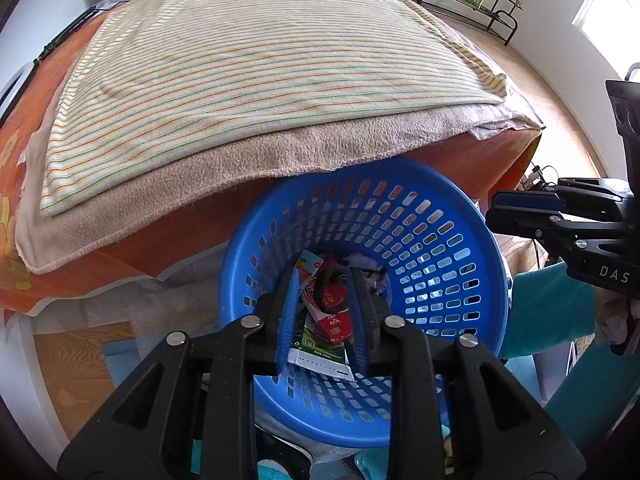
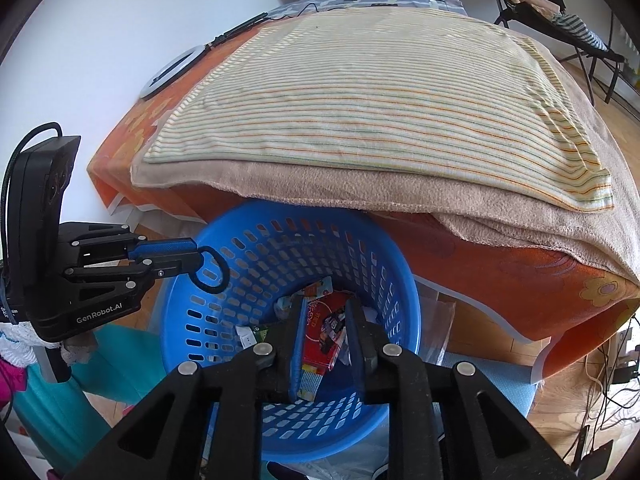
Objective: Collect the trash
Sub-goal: 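Open the left tool over the basket while the right tool releases the wrapper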
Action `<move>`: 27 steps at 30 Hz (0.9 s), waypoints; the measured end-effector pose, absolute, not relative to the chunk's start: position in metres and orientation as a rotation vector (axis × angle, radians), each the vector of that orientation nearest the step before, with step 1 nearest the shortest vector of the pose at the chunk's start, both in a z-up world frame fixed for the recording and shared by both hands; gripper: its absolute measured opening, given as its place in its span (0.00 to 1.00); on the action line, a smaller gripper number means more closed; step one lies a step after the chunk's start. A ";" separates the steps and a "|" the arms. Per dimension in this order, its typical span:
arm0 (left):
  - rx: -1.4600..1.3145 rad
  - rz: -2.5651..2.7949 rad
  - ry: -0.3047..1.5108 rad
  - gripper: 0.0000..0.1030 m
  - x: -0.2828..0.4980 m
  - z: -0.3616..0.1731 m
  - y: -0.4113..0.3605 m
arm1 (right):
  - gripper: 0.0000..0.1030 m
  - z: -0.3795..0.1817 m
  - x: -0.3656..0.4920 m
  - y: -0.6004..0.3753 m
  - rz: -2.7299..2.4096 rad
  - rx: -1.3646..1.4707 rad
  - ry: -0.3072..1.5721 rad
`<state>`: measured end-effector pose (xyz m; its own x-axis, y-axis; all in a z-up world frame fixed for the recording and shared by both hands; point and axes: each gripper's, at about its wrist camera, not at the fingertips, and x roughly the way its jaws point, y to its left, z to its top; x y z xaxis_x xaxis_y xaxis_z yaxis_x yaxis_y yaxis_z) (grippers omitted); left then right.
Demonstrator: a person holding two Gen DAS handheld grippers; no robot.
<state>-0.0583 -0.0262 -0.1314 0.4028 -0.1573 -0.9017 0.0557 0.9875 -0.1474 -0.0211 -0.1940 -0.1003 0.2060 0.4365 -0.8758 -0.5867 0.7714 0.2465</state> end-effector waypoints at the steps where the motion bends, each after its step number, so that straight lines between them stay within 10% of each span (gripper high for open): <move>1: -0.103 -0.134 1.145 0.38 -0.059 -0.131 -0.026 | 0.20 -0.100 -0.021 -0.194 0.716 -0.153 1.161; 27: -0.115 -0.064 1.127 0.64 -0.055 -0.125 -0.018 | 0.85 -0.086 -0.016 -0.199 0.628 -0.163 1.104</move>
<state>-0.0550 -0.0177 -0.1245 0.4283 -0.1087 -0.8971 -0.0073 0.9923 -0.1237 -0.0160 -0.1995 -0.0859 0.2975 0.3911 -0.8709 -0.5481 0.8169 0.1795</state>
